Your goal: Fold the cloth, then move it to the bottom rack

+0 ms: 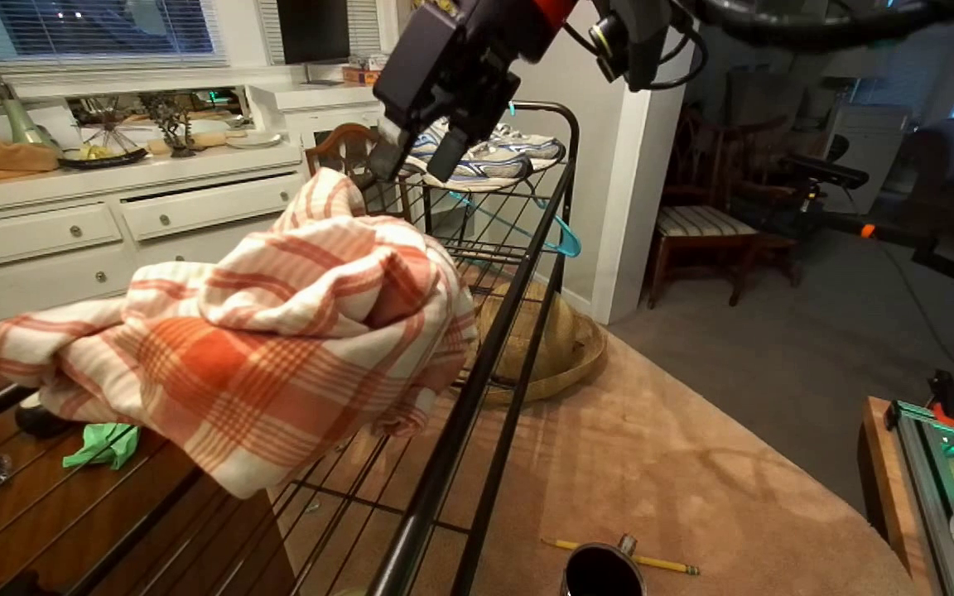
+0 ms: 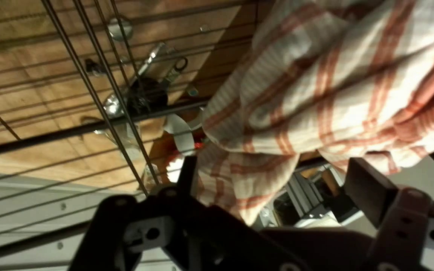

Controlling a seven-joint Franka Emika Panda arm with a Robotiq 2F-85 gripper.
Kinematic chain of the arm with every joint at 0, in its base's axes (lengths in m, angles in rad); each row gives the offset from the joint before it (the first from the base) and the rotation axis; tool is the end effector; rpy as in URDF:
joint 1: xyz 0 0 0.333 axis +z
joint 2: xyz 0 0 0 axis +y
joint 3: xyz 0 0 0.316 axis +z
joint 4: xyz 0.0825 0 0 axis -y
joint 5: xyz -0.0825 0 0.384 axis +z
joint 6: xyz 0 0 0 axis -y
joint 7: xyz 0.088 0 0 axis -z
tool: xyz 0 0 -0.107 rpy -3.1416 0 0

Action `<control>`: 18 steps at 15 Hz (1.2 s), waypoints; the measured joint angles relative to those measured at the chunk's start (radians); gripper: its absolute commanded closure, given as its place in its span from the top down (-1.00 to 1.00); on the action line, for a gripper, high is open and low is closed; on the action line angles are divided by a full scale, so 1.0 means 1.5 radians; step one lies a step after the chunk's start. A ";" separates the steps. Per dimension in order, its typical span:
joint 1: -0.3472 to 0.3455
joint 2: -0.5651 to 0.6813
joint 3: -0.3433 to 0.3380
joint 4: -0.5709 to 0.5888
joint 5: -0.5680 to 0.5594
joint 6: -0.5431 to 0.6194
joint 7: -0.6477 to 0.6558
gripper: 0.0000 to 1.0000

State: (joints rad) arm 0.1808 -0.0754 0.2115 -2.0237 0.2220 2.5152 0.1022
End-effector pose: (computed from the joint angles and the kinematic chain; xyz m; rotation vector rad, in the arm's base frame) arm 0.5335 0.2220 0.5453 -2.7498 -0.2091 -0.7194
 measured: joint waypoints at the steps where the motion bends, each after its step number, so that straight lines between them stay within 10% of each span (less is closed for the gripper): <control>1: 0.000 0.002 0.001 0.001 -0.024 -0.025 0.036 1.00; 8: 0.011 0.003 0.007 0.041 -0.005 -0.153 0.122 1.00; 18: 0.022 0.068 0.016 0.040 0.092 -0.071 0.179 1.00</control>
State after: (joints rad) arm 0.2139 0.0265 0.2353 -1.9637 0.3594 2.4090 0.3711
